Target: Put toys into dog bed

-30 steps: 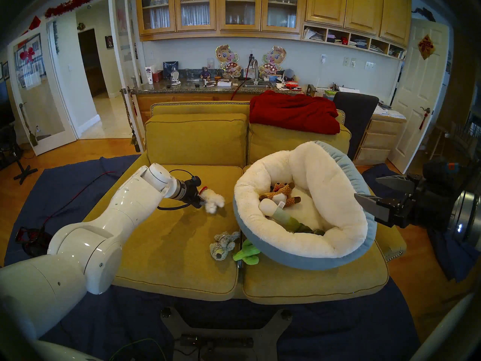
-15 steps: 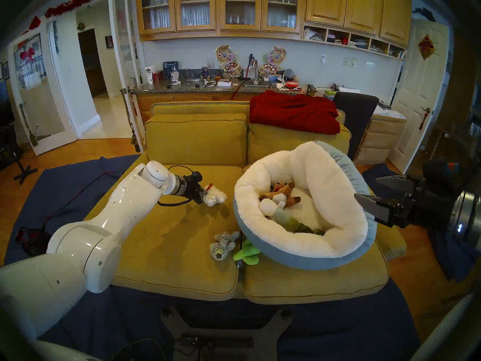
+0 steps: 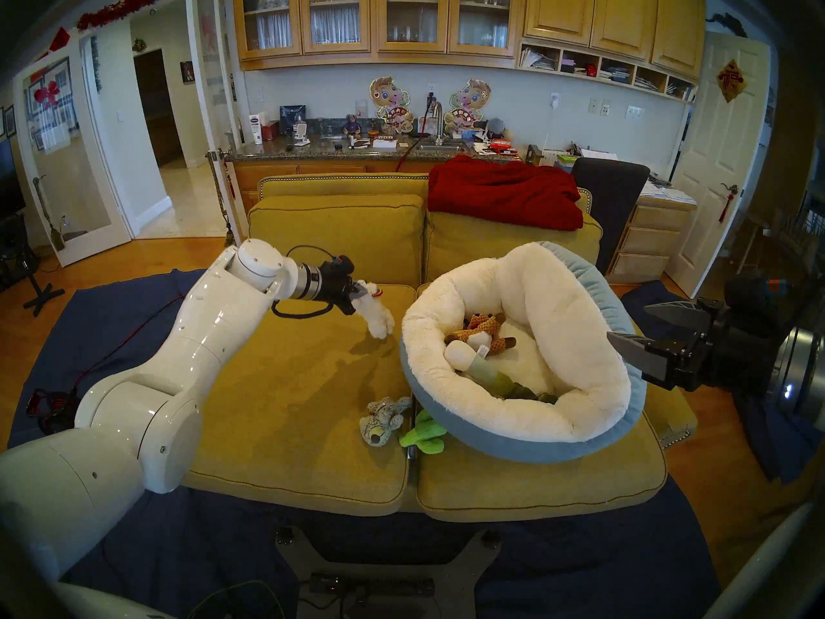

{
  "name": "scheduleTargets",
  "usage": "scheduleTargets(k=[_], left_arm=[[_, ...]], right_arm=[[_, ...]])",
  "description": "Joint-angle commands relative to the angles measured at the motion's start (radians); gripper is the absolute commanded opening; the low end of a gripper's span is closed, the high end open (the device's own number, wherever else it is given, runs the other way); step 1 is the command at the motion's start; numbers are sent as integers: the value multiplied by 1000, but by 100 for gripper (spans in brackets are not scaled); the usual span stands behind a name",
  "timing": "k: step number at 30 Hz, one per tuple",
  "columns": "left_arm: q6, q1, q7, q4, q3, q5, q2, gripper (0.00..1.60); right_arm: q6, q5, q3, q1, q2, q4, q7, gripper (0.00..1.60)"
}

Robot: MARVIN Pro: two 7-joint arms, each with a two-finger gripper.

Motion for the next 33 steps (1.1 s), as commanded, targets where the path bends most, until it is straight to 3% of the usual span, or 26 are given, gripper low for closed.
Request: scheduleTargets(k=[1, 11, 20, 27, 33], left_arm=[[-26, -66, -58, -118, -19, -40, -9, 0], [-42, -110, -118, -232, -31, -71, -45, 0], [-42, -125, -202, -327, -9, -114, -116, 0], [23, -57, -276, -421, 39, -129, -156, 0], [145, 15, -286, -509, 97, -99, -173, 0]], right_arm=[[-1, -1, 8, 3, 2, 0, -1, 160], [-1, -1, 7, 3, 2, 0, -1, 160], [-1, -1, 6, 3, 1, 0, -1, 160], [-1, -1, 8, 4, 2, 0, -1, 160], [-1, -1, 10, 4, 2, 0, 0, 160]])
